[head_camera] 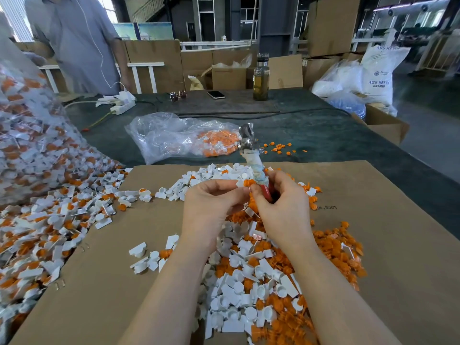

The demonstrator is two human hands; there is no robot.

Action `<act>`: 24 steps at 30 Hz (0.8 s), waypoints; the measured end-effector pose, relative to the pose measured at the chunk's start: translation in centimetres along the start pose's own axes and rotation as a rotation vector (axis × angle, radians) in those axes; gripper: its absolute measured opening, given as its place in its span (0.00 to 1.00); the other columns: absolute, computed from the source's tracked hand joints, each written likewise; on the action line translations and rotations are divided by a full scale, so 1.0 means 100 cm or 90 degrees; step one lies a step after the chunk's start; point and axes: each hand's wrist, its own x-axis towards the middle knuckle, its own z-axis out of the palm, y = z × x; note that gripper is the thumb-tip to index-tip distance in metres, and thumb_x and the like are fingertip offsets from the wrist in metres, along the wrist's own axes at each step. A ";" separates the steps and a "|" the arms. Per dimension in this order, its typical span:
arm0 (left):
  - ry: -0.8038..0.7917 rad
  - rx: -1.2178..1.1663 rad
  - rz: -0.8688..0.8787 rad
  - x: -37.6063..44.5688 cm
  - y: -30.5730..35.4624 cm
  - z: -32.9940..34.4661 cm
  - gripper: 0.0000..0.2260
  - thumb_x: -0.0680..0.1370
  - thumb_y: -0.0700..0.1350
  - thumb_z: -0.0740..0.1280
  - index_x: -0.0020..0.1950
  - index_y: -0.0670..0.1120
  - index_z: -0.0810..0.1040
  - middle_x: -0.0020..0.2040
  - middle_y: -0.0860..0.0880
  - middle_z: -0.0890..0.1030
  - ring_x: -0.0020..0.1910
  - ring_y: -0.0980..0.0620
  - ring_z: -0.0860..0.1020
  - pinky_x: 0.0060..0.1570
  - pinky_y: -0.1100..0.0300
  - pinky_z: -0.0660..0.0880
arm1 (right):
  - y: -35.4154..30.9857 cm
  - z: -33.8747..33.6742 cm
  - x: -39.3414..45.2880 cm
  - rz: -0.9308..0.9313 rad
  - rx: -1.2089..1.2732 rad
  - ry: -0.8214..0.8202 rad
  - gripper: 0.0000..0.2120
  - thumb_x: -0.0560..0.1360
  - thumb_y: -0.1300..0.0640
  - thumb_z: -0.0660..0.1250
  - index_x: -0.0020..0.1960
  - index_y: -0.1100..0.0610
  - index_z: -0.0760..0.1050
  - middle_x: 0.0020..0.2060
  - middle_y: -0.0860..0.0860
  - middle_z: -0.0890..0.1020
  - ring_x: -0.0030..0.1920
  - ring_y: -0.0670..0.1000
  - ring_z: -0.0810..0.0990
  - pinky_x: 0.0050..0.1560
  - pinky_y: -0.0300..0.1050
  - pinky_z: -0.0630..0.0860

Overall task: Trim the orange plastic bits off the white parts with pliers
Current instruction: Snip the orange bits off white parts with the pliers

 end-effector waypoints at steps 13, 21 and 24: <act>0.022 0.164 0.087 -0.003 0.001 0.003 0.04 0.70 0.42 0.79 0.42 0.47 0.86 0.37 0.49 0.86 0.36 0.54 0.83 0.38 0.64 0.80 | 0.001 -0.001 0.000 -0.039 -0.077 0.022 0.07 0.74 0.55 0.70 0.47 0.48 0.73 0.36 0.37 0.77 0.46 0.34 0.77 0.40 0.25 0.73; 0.019 0.190 0.096 -0.004 0.003 0.002 0.07 0.70 0.38 0.78 0.39 0.50 0.85 0.35 0.51 0.86 0.37 0.53 0.84 0.40 0.63 0.81 | 0.001 -0.001 0.001 -0.038 -0.093 0.010 0.08 0.73 0.57 0.71 0.45 0.47 0.73 0.34 0.37 0.76 0.43 0.33 0.77 0.38 0.24 0.70; 0.015 0.201 0.100 -0.003 0.003 0.002 0.07 0.70 0.38 0.78 0.39 0.50 0.85 0.35 0.51 0.86 0.37 0.52 0.84 0.39 0.64 0.81 | 0.001 -0.001 0.000 -0.037 -0.097 0.010 0.09 0.73 0.57 0.72 0.44 0.47 0.73 0.33 0.38 0.76 0.42 0.34 0.77 0.38 0.25 0.71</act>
